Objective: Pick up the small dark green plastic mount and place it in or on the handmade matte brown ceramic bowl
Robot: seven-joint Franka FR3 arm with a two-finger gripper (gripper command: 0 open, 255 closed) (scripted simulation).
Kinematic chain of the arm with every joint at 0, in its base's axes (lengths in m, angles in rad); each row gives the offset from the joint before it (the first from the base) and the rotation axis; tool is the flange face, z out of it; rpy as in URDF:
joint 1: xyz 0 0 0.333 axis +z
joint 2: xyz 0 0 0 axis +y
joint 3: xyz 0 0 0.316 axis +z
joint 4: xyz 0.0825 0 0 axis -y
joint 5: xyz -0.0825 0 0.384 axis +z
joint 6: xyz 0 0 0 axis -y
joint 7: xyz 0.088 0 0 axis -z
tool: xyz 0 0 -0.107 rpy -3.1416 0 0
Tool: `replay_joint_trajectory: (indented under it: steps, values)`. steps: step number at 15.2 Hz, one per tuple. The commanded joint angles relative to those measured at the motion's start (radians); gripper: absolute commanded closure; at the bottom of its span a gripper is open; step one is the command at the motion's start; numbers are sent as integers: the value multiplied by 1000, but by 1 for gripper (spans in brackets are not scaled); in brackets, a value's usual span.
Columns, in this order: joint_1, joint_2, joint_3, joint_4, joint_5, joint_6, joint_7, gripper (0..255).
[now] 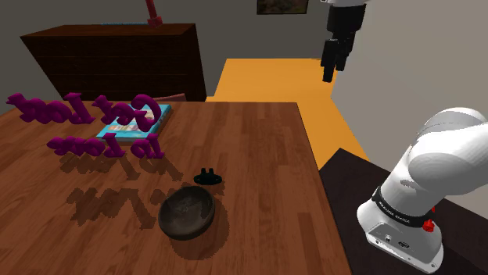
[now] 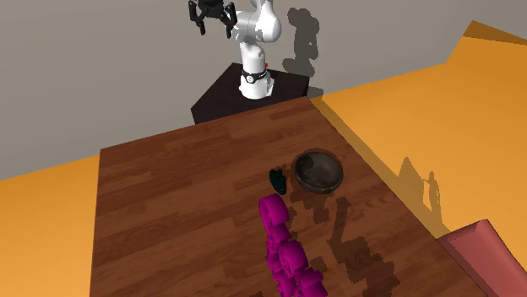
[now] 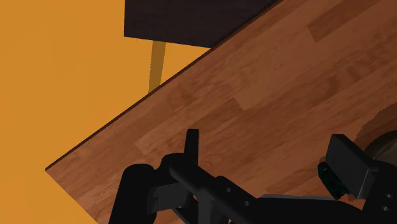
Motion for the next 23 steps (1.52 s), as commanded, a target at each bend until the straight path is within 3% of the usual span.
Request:
replay_joint_trajectory:
  steps: [1, 12, 23]
  values:
    - [0, 0, 0, 0, 0, 0, 0, 0]
    - [63, 226, 152, -92, 106, 331, 173, 0]
    - [96, 598, 295, -12, 111, 640, 356, 0]
